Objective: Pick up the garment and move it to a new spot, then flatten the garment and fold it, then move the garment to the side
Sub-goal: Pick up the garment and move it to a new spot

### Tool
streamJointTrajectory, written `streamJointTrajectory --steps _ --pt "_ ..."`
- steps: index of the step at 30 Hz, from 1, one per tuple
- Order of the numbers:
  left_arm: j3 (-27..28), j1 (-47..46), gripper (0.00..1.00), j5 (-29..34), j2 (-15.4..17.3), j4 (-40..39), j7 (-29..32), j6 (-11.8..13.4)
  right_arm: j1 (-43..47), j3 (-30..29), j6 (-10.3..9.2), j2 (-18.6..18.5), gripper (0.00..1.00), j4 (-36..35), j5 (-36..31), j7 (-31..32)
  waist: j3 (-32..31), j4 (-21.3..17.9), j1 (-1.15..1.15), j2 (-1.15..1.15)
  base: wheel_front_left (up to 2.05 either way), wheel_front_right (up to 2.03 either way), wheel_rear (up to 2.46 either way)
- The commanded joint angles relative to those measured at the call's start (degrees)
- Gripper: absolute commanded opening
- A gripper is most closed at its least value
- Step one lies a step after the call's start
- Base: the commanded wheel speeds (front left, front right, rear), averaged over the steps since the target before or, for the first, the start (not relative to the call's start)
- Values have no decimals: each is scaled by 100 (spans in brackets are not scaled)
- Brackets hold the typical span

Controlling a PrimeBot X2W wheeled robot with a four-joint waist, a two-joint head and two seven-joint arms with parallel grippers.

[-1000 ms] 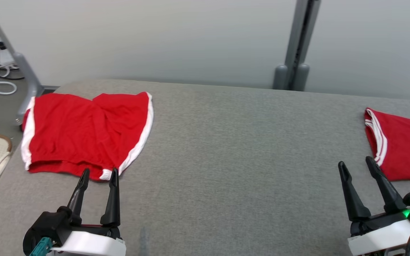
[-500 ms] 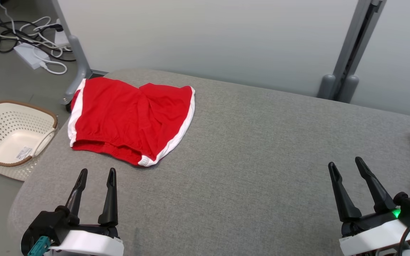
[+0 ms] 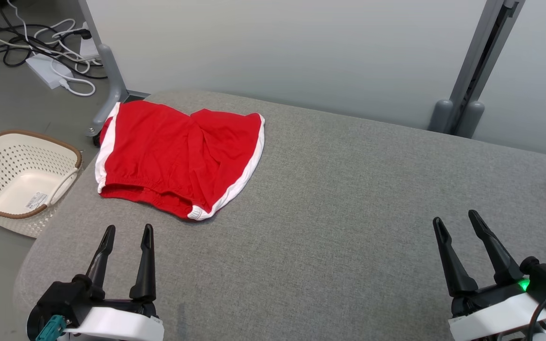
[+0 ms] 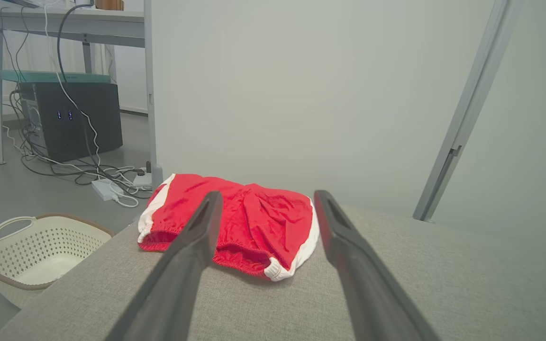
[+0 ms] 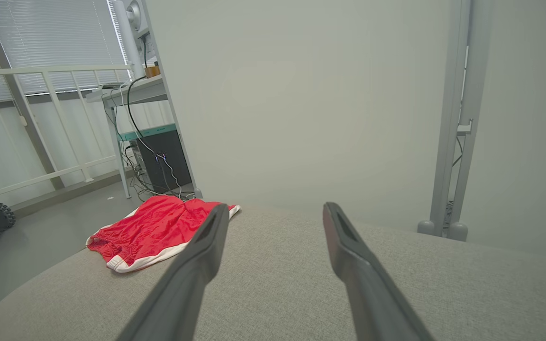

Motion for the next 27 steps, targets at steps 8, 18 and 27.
streamJointTrajectory --steps 8,18,27 --pt "-93 -304 100 -83 148 200 206 -74 -105 38 2 -22 100 -10 7 -6 79 -125 0 0 0 0 0" --pt "-419 -1353 100 -500 542 1152 1547 -194 -355 110 2 -41 100 -28 18 -6 461 -474 0 0 0 0 0" --pt "-760 -2251 100 -975 960 2438 2951 -231 -534 225 2 -16 100 31 38 -6 650 -922 0 0 0 0 0"
